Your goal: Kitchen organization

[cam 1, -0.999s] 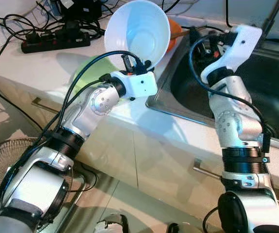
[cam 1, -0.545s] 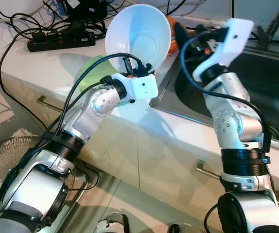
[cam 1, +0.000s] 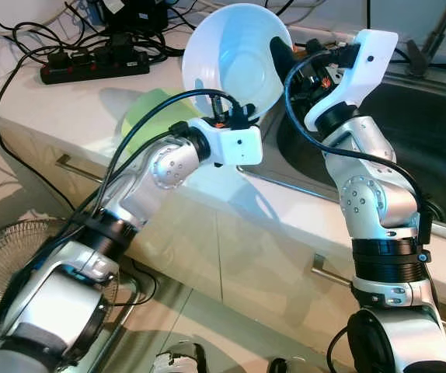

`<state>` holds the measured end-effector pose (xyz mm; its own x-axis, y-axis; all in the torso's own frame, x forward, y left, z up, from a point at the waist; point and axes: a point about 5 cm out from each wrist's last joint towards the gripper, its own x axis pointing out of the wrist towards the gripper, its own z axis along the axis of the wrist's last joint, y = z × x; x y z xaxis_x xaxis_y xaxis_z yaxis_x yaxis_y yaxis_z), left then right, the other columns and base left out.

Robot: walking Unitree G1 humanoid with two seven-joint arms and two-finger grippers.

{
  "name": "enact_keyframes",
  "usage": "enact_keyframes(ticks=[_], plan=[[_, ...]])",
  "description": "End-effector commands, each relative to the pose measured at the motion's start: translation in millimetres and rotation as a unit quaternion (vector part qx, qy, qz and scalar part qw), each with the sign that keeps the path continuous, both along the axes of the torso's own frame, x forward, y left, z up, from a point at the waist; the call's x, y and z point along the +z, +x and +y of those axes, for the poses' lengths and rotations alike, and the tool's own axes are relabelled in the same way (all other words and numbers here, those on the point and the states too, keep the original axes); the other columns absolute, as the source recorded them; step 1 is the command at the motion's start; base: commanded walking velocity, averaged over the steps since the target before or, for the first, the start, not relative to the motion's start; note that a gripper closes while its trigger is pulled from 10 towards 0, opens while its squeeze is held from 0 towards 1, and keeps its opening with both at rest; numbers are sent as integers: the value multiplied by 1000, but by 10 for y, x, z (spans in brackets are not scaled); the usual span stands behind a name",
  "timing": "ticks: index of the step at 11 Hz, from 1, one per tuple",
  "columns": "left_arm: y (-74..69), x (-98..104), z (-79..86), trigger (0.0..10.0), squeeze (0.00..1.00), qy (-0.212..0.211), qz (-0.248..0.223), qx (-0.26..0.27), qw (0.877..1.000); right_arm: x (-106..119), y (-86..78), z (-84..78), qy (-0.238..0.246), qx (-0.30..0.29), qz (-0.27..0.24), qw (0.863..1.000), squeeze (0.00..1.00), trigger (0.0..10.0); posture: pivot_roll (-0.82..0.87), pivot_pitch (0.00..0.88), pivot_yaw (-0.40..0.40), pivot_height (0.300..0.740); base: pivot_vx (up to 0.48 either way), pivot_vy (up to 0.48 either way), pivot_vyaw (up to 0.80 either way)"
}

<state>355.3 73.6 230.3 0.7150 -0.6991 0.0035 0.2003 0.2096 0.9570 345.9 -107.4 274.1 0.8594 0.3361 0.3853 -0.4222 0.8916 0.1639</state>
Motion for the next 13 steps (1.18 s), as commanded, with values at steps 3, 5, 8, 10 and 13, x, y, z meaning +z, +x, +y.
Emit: enact_keyframes(ticks=[3, 5, 8, 10, 13], plan=[[-86, 72, -33, 10000, 0, 6, -25, -23, 999, -103, 38, 2, -12, -8, 26, 1000, 0, 10000, 81, 79, 49, 740, 0, 0, 0], [-138, 91, -49, 10000, 0, 2, -36, -34, 999, -164, 74, 3, -16, -14, 41, 999, 0, 10000, 89, 81, 42, 740, 0, 0, 0], [-156, 71, -27, 10000, 0, 5, -39, -33, 999, -163, 99, -6, -17, -17, 43, 999, 0, 10000, 93, 84, 37, 740, 0, 0, 0], [-176, -15, -10, 10000, 0, 16, -30, -30, 999, -157, 116, -17, -16, -21, 44, 999, 0, 3412, 93, 86, 35, 740, 0, 0, 0], [-182, -33, -15, 10000, 0, 18, -29, -29, 999, -147, 119, -5, -19, -16, 40, 999, 0, 0, 95, 80, 32, 740, 0, 0, 0]])
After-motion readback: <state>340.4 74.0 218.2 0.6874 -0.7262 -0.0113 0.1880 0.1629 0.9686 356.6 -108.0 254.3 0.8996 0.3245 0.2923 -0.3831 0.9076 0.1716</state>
